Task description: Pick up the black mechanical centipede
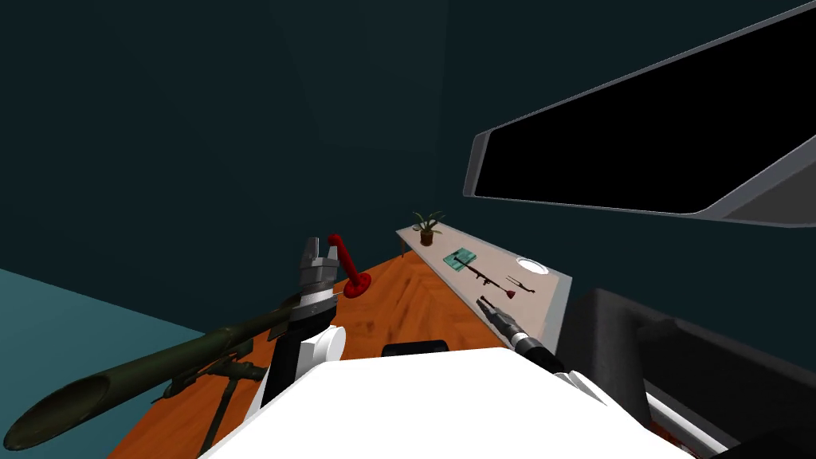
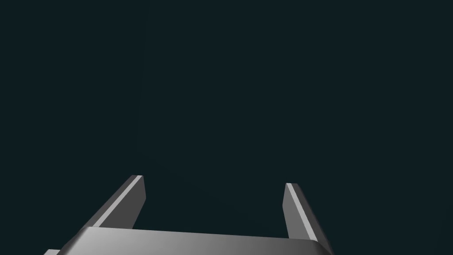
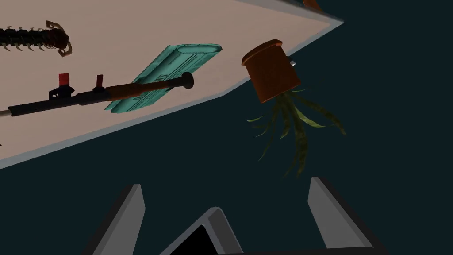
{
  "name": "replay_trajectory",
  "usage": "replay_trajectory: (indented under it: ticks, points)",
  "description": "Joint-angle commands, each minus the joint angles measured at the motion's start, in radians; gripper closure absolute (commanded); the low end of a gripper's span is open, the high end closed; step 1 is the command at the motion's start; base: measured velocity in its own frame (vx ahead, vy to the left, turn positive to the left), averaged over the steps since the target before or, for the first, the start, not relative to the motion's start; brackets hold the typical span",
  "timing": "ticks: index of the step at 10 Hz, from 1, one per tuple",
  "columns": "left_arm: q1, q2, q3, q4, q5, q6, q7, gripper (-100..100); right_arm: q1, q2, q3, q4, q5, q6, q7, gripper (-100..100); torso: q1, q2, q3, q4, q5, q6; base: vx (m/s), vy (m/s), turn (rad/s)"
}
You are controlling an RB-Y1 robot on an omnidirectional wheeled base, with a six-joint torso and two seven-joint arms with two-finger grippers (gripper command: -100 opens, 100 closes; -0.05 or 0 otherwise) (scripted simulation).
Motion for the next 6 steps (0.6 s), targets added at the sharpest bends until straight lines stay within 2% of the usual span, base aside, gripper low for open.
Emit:
replay_trajectory:
  ticks: [1, 2, 4, 5, 6]
  points:
    - [0.0, 0.0, 0.0, 0.0, 0.0, 0.0, 0.0, 0, 0.014, -0.033, 0.021, 0.05, 0.045, 0.038, 0.034, -100, 0.0, 0.0, 0.0, 0.0, 0.0, 0.0, 0.141, 0.068, 0.128]
    - [0.0, 0.0, 0.0, 0.0, 0.0, 0.0, 0.0, 0, 0.014, -0.033, 0.021, 0.069, 0.045, 0.038, 0.034, -100, 0.001, -0.002, -0.001, 0.0, 0.0, 0.0, 0.109, 0.033, 0.052]
    - [0.0, 0.0, 0.0, 0.0, 0.0, 0.0, 0.0, 0, 0.022, -0.073, 0.052, 0.161, 0.102, 0.085, 0.077, -100, -0.002, -0.001, 0.0, 0.0, 0.0, 0.0, 0.141, 0.023, 0.122]
    - [0.0, 0.0, 0.0, 0.0, 0.0, 0.0, 0.0, 0, 0.025, -0.093, 0.068, 0.187, 0.128, 0.107, 0.099, -100, -0.002, -0.003, -0.002, -0.001, 0.0, 0.0, 0.185, 0.023, 0.111]
    - [0.0, 0.0, 0.0, 0.0, 0.0, 0.0, 0.0, 0, 0.025, -0.093, 0.068, 0.208, 0.128, 0.107, 0.099, -100, -0.002, -0.004, -0.002, -0.001, 0.0, 0.0, 0.136, 0.007, 0.019]
